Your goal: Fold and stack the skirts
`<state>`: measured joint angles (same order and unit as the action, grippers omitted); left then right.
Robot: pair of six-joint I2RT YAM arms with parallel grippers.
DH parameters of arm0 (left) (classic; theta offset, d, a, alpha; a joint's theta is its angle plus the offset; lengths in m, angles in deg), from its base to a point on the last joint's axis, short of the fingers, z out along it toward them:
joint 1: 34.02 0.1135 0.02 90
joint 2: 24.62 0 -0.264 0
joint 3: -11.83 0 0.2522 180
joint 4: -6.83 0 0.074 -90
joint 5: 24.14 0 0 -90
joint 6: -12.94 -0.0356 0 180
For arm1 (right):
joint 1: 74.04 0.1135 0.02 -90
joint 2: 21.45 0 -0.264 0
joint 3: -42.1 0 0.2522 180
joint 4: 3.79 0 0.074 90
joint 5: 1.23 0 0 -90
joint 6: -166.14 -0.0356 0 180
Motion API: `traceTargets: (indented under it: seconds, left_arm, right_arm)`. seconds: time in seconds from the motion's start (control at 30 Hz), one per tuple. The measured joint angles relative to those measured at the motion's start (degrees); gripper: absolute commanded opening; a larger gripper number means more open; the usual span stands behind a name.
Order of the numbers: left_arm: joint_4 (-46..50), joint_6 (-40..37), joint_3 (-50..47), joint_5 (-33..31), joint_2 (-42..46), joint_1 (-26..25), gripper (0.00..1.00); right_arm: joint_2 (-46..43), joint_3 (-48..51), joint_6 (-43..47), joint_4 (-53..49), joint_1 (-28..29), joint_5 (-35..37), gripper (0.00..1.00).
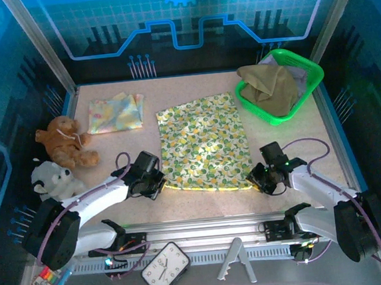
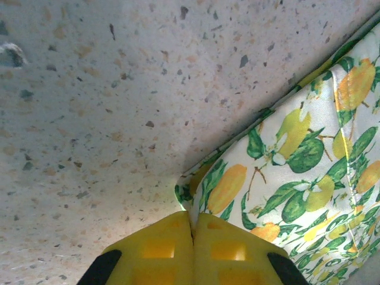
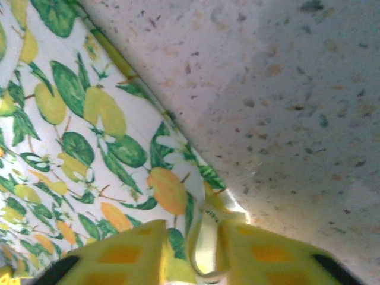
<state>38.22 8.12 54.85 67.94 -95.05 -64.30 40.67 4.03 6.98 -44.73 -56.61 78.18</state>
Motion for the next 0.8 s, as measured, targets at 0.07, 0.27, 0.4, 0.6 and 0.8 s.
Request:
traceTargets:
  seconds: [0.07,0.27,0.4,0.6,0.8]
  left_arm:
    - [0.04,0.02,-0.33,-0.2,0.74,0.0,0.0]
    - [4.52,-2.51,-0.44,-3.41,11.37,-0.83,0.0]
    - [10.91,-5.95,4.5,-6.05,18.25,-1.4,0.0]
    - [16.15,-13.73,18.21,-9.84,17.77,-1.36,0.0]
    - [15.04,-22.45,26.01,-10.32,10.45,2.91,0.0]
  right_arm:
    - [-0.68,0.33,0.11,-0.37,0.0,0.04,0.0]
    - [-10.95,-1.14,0.79,-5.88,0.0,0.09,0.0]
    - [-17.18,-6.8,1.05,-10.32,0.02,1.97,0.0]
    - [-17.16,-20.13,4.42,-10.64,0.0,8.11,0.0]
    - [-4.92,-30.86,11.5,-1.64,-0.15,12.11,0.0]
